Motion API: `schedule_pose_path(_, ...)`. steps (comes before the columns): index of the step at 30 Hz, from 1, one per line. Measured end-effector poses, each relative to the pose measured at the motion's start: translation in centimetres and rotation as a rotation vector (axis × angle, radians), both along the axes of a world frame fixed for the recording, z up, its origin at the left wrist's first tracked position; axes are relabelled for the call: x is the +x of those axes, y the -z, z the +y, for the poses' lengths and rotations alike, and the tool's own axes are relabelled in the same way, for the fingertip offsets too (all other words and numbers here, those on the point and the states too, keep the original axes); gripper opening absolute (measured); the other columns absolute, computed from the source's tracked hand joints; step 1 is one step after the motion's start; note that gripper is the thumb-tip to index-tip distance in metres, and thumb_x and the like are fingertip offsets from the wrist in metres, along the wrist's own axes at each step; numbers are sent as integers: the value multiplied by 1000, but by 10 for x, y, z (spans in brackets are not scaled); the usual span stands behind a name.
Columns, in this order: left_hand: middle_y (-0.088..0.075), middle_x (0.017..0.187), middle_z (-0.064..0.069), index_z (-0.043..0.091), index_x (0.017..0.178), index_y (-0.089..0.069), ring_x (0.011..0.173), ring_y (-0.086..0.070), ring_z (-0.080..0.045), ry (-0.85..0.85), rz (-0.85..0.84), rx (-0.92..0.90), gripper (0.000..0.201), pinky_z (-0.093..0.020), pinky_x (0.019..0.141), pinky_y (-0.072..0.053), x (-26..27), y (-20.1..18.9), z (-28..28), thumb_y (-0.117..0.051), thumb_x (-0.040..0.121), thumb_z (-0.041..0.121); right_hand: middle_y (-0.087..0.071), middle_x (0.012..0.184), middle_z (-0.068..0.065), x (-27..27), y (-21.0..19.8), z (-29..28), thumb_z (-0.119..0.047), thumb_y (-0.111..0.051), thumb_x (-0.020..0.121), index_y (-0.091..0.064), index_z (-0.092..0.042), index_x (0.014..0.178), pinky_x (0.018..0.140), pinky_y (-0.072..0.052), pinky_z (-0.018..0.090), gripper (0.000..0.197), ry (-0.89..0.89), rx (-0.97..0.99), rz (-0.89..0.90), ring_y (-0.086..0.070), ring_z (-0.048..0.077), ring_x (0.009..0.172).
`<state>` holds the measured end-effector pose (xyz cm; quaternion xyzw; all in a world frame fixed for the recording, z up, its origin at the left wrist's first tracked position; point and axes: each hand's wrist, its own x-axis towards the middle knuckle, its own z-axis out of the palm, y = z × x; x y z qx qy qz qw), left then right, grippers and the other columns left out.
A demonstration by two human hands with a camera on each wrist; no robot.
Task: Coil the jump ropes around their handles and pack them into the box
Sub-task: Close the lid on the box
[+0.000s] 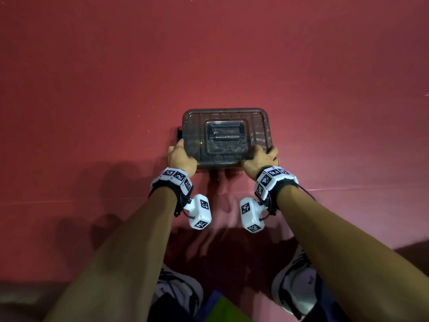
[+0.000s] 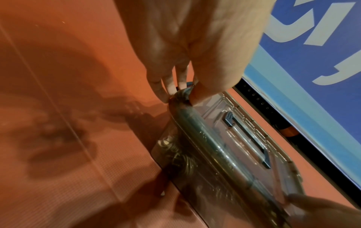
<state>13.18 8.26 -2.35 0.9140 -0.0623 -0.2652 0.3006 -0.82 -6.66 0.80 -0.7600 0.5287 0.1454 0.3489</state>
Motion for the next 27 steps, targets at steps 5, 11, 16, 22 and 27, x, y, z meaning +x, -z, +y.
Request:
schedule_pose_path(5, -33, 140, -11, 15, 153, -42, 112, -50, -19, -45, -12, -47, 63, -12, 105, -28, -3, 4, 2, -55, 94, -2, -5, 160, 14, -2, -1, 6, -13, -56, 88, -47, -29, 140, 116, -27, 48, 55, -3, -40, -26, -17, 44, 142)
schedule_pose_path(11, -32, 145, -13, 26, 151, -42, 104, -55, -25, -81, 49, -56, 67, -16, 88, -38, 0, 1, 5, -55, 92, -3, 2, 162, 13, -2, 1, 6, -13, -56, 88, -48, -29, 140, 117, -25, 48, 54, 4, -29, -20, -13, 44, 144)
schedule_pose_path(16, -37, 151, -12, 22, 151, -40, 130, -49, -29, -101, 48, -45, 70, -32, 106, -40, 0, -6, 1, -55, 88, -5, -4, 160, 13, 4, 1, 4, -22, -60, 87, -51, -27, 135, 117, -24, 52, 50, 23, -21, 8, -18, 43, 142)
schedule_pose_path(22, -36, 147, -9, 9, 146, -45, 125, -51, -26, -106, 27, -58, 60, -21, 106, -38, 1, -8, -1, -54, 89, -7, -2, 167, 4, 6, -5, 3, -22, -60, 86, -47, -34, 142, 124, -9, 50, 59, -155, -71, -10, 2, 35, 152)
schedule_pose_path(27, -38, 145, -15, 4, 143, -48, 124, -54, -29, -92, 27, -18, 52, -19, 101, -37, 0, -7, -4, -52, 92, -5, -6, 167, -4, -1, 0, -2, -30, -57, 89, -54, -38, 138, 123, -4, 49, 50, -254, -49, 20, 8, 35, 152)
